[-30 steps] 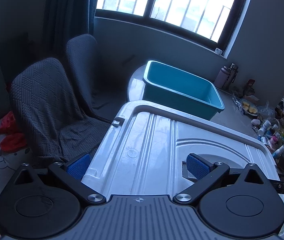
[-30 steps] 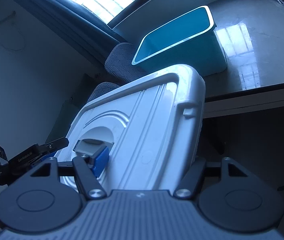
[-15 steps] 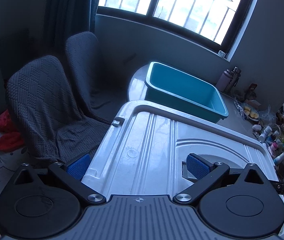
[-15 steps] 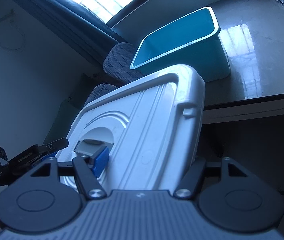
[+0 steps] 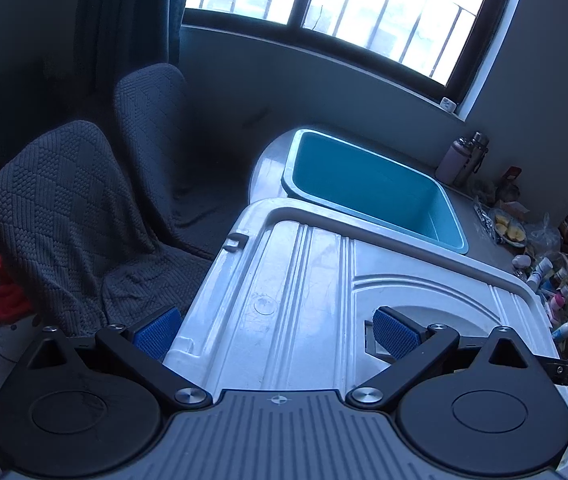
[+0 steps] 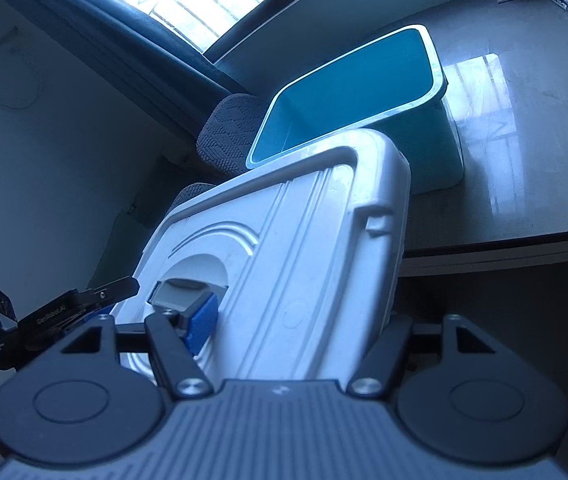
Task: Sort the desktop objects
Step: 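Hold the lid with both grippers and lower it over the tub opening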
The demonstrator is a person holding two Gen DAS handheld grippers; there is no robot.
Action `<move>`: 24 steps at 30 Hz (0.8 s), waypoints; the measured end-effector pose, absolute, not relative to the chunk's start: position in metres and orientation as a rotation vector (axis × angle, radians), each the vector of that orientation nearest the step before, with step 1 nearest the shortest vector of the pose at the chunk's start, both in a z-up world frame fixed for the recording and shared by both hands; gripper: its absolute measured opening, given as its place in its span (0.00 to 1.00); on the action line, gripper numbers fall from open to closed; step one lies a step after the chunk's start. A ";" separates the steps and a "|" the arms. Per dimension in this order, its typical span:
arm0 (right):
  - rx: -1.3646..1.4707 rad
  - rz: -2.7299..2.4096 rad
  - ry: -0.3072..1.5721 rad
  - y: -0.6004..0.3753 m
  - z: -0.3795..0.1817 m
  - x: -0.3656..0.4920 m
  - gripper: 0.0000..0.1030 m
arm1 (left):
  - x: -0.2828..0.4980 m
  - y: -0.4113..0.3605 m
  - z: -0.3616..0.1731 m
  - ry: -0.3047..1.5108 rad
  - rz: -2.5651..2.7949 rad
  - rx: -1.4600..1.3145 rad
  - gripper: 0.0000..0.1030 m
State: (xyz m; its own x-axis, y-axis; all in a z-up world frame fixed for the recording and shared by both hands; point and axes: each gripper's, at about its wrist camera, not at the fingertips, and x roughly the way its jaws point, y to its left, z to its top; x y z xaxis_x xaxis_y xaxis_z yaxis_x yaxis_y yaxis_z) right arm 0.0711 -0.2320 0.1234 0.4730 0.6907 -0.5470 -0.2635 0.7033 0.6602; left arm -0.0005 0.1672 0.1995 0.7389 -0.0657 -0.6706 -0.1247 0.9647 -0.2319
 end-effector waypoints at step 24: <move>0.511 0.678 0.911 -0.258 0.129 0.172 0.65 | 0.107 0.136 0.203 0.724 0.091 -0.289 0.99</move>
State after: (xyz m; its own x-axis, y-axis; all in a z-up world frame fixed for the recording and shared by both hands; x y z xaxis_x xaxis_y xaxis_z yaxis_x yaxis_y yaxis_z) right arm 0.1724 -0.2579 0.1287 0.4346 0.7199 -0.5412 -0.3118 0.6840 0.6595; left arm 0.1065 0.1358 0.2028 0.7472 -0.0178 -0.6643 -0.1808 0.9565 -0.2290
